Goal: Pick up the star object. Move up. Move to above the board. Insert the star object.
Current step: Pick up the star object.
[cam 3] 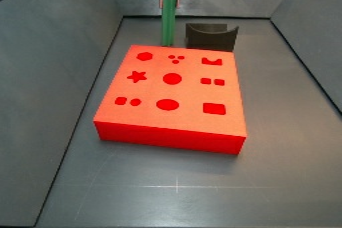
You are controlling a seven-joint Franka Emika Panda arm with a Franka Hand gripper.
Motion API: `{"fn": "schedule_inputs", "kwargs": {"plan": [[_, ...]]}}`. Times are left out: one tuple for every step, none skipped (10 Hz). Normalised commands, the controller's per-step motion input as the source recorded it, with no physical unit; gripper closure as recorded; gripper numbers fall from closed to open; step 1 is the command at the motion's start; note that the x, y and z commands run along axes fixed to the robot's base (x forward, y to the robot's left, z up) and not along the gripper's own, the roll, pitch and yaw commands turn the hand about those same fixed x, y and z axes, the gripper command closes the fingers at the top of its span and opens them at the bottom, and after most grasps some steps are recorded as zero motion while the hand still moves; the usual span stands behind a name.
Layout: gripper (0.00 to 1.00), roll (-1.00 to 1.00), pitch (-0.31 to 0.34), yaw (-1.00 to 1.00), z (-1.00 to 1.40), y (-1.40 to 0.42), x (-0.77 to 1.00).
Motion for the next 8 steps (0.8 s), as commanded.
{"fn": "schedule_inputs", "kwargs": {"plan": [[1.0,0.0,0.0,0.0,0.0,0.0,0.0],[1.0,0.0,0.0,0.0,0.0,0.0,0.0],[1.0,0.0,0.0,0.0,0.0,0.0,0.0],[1.0,0.0,0.0,0.0,0.0,0.0,0.0],[1.0,0.0,0.0,0.0,0.0,0.0,0.0],[1.0,0.0,0.0,0.0,0.0,0.0,0.0],[1.0,0.0,0.0,0.0,0.0,0.0,0.0],[1.0,0.0,0.0,0.0,0.0,0.0,0.0]]}}
